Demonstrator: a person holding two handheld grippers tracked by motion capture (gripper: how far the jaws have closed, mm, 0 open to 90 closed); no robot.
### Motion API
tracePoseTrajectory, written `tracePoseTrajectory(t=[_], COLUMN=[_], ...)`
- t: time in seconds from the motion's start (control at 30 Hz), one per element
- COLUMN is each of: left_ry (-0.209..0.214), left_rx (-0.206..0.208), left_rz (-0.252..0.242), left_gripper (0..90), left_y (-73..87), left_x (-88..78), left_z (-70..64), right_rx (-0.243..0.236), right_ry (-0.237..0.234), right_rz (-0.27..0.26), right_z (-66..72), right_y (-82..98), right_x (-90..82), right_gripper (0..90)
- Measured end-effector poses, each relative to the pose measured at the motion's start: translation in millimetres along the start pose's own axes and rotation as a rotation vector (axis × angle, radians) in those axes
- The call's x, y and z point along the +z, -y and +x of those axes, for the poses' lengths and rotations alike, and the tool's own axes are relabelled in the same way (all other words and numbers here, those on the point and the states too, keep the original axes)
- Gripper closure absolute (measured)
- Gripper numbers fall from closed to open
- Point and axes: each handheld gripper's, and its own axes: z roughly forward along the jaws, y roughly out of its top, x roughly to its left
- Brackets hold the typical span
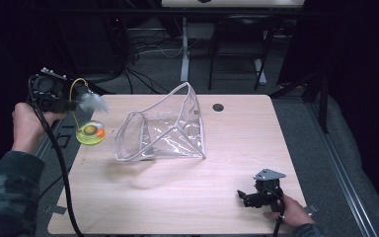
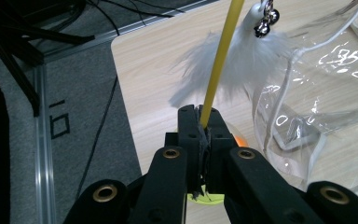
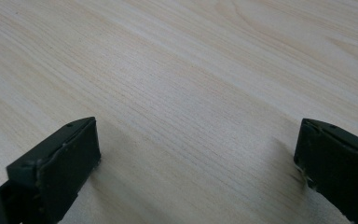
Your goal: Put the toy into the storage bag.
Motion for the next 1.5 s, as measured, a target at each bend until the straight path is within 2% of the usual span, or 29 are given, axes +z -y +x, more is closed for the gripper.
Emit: tracePoseTrajectory(t=[0.37, 0.87, 1.0, 1.5], left_ry=[-0.02, -0.031, -0.033, -0.032], left_rx=[0.011, 0.045, 0.049, 0.082], left_rz=[-0.006, -0.039, -0.059, -0.076], left_gripper=[88.5, 88.5, 88.5, 88.5], left_y=[-13.5, -45.0, -51.1, -69.5], left_x=[1.0, -14.3, -18.0, -29.1], left_z=[1.5, -8.5, -10.7, -21.9], right_rx=[0.005, 0.007, 0.001, 0.005], right_ry=[-0.001, -0.002, 0.0, -0.002], right_rz=[-0.005, -0.007, 0.0, -0.005], right_z=[0.4, 0.5, 0.1, 0.4], right_y=[0.0, 0.0, 0.0, 0.0], right_x=[0.4, 0.4, 0.0, 0.3], right_gripper=[0.0, 0.0, 0.0, 0.0])
